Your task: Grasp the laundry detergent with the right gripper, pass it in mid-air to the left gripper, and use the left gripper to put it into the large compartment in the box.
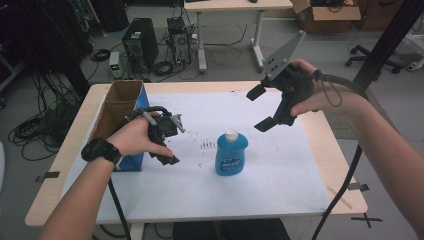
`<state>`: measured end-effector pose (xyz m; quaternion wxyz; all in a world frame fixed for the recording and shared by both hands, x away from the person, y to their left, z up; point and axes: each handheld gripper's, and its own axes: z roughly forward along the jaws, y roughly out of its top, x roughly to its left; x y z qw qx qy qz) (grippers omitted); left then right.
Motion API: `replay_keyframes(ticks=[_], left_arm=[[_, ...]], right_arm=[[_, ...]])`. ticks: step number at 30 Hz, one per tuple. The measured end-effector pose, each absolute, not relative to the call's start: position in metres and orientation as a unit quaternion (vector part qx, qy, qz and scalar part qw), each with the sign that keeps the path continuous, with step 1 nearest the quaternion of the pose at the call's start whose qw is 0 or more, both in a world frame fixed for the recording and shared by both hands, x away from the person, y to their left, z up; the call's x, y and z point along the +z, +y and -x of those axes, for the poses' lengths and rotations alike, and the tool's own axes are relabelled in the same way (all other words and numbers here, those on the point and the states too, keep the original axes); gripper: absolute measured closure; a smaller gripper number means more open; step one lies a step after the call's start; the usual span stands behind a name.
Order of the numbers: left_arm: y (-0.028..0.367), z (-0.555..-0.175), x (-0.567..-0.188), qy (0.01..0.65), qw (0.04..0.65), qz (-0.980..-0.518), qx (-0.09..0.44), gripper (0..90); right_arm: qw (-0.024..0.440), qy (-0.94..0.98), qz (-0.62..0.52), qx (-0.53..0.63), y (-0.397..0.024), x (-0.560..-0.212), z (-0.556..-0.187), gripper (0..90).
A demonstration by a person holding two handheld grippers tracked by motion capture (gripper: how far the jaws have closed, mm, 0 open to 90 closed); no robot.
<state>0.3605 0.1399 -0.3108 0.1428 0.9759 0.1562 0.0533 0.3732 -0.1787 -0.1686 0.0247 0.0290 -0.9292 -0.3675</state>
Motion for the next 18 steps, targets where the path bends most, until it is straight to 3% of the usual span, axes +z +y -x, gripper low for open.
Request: replay_keyframes(ticks=[18], left_arm=[[0.138, -0.359, -0.310, 0.153, 0.144, -0.976, 0.052, 6.5]], right_arm=[[0.019, -0.898, 0.015, -0.439, -0.218, -0.199, -0.400, 4.8]])
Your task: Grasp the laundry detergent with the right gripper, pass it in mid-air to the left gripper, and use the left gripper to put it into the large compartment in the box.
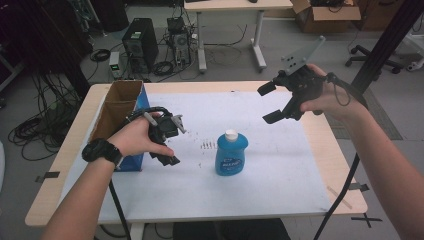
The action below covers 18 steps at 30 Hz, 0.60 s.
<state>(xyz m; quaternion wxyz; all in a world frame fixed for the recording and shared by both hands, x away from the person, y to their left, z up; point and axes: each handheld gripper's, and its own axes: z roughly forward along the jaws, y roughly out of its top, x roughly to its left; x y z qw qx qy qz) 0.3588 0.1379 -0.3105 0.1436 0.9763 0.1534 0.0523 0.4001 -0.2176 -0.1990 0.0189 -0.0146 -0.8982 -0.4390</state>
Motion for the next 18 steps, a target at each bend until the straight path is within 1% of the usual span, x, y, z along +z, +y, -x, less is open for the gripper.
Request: replay_keyframes(ticks=[18], left_arm=[[0.139, -0.357, -0.309, 0.159, 0.147, -0.975, 0.053, 6.4]], right_arm=[[0.023, -0.883, 0.028, -0.468, -0.229, -0.240, -0.409, 4.5]])
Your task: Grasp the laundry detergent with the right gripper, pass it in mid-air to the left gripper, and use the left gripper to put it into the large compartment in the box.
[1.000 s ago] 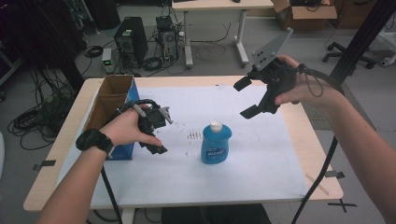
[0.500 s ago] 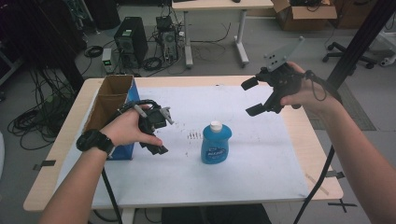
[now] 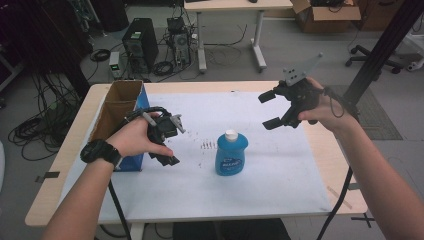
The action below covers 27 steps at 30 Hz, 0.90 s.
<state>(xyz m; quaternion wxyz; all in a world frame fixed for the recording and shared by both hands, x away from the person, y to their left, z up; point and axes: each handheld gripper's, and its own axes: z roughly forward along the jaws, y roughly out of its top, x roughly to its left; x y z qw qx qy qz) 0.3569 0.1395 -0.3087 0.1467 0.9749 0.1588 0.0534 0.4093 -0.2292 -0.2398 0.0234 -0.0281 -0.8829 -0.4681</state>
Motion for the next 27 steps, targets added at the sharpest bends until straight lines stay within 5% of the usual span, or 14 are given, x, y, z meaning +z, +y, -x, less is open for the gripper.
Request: replay_keyframes(ticks=[27], left_arm=[[0.137, -0.359, -0.308, 0.159, 0.142, -0.976, 0.049, 6.4]], right_arm=[[0.049, -0.879, 0.029, -0.473, -0.217, -0.293, -0.412, 3.2]])
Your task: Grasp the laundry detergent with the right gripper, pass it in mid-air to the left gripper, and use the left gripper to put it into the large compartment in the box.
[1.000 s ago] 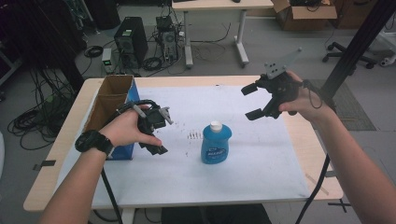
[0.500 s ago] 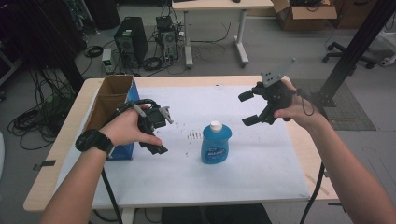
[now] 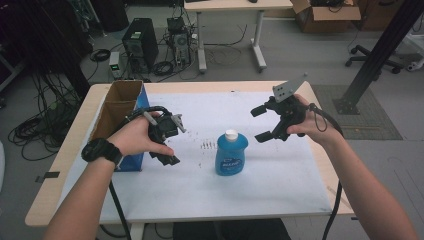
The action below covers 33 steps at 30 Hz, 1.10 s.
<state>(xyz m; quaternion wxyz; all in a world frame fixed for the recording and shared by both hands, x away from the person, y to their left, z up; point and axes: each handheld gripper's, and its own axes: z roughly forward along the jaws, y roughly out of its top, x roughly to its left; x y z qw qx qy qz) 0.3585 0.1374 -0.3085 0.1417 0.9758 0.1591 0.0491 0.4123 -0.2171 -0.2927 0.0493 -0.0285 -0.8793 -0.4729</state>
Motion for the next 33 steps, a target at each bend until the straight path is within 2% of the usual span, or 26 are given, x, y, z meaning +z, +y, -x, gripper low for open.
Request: replay_keyframes(ticks=[33], left_arm=[[0.137, -0.359, -0.311, 0.157, 0.142, -0.976, 0.045, 6.4]], right_arm=[[0.089, -0.866, 0.017, -0.492, -0.184, -0.354, -0.408, 4.4]])
